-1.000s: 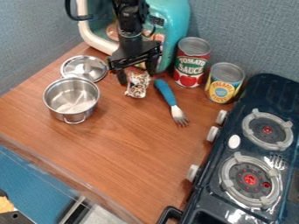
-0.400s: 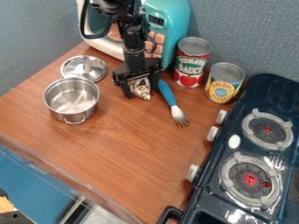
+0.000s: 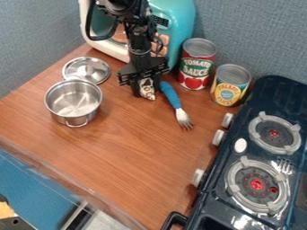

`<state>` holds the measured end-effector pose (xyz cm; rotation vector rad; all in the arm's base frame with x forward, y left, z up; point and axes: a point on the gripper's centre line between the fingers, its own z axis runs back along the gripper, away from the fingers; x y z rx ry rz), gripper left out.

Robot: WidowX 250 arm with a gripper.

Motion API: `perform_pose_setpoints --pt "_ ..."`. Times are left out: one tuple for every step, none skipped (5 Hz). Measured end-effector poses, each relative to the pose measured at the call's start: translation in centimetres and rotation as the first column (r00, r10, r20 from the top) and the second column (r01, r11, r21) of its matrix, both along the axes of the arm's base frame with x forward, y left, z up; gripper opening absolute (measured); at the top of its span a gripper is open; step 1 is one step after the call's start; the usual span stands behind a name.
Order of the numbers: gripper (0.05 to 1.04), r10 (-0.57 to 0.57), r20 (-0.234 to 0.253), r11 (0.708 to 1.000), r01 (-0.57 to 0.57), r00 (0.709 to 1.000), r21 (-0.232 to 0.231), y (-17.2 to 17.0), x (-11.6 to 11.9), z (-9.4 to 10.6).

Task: Move the tiger toy and put it on the bottom right side of the table

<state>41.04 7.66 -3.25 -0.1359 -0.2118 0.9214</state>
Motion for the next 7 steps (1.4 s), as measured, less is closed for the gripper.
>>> perform_pose_setpoints --pt "0.540 0.005 -0.019 1.000 -0.005 1.000 -0.013 -0.5 -1.3 0.5" --pt "0.540 0.014 0.010 1.000 -0.014 1.000 -0.001 -1.4 -1.5 3.3" --pt "0.540 0.042 0.071 0.999 -0.040 0.997 -0.034 -3.0 -3.2 6.6" --pt "0.540 0.021 0.122 0.997 -0.013 0.992 -0.071 -6.2 -6.5 8.1" --pt "0.540 -0.047 0.162 0.996 0.058 0.986 -0.064 -9.4 -10.2 7.3" --pt "0.540 -0.111 0.161 0.991 0.121 0.981 -0.053 -11.9 -13.4 5.7" --pt "0.540 -0.210 0.137 0.978 0.209 0.968 0.020 -14.0 -17.5 3.2"
